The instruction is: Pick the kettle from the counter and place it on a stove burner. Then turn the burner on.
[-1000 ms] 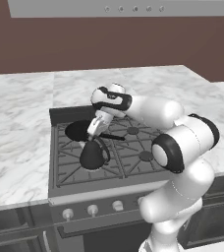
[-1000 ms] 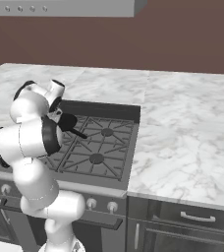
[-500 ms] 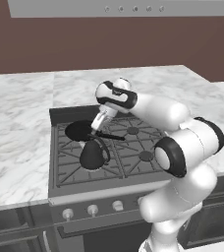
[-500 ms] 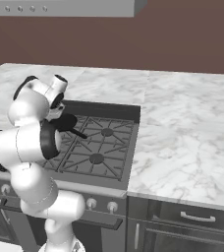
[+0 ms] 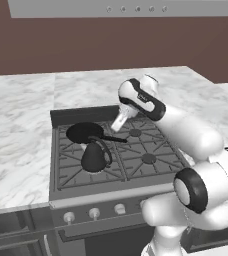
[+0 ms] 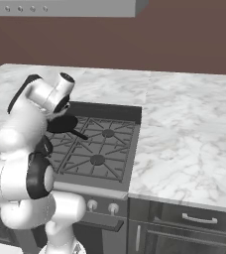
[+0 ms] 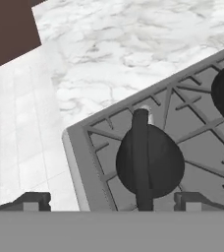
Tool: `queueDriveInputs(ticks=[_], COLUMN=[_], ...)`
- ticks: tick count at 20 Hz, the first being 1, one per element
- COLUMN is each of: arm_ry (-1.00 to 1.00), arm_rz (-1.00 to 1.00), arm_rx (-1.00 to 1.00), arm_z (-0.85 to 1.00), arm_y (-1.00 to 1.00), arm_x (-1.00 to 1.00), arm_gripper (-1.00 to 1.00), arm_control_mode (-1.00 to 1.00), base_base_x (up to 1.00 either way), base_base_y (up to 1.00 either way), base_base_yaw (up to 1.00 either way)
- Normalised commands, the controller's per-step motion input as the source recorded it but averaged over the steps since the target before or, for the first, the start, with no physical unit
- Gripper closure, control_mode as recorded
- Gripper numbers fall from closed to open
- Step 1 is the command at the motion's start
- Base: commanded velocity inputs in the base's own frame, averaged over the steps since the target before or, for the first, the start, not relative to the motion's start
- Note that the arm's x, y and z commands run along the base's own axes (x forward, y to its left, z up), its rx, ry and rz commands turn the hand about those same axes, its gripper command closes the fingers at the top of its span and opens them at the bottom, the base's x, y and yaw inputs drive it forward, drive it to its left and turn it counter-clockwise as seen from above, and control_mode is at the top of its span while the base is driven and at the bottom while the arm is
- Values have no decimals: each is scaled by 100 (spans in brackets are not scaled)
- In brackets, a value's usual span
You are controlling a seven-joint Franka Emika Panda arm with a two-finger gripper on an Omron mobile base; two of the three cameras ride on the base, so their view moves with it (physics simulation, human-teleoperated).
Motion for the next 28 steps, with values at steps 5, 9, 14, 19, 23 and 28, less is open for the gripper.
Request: queueDriveInputs(ticks=[5, 9, 14, 19, 23, 28], arm_ry=[-21, -16, -5, 0, 0, 0], arm_rz=[0, 0, 0, 0, -3, -18], arm_rx=[1, 0, -1, -11, -5, 1], arm_z=[8, 14, 20, 3, 0, -13], arm_y=[-35, -20, -6, 4, 18, 36], arm_x=[-100, -100, -100, -100, -100, -100], arm_gripper=[-100, -100, -100, -100, -100, -100], arm_control_mode=[-100, -100, -100, -100, -100, -100], base_base_x=[0, 0, 0, 0, 0, 0], base_base_y=[0, 0, 0, 0, 0, 0], base_base_yaw=[0, 0, 0, 0, 0, 0])
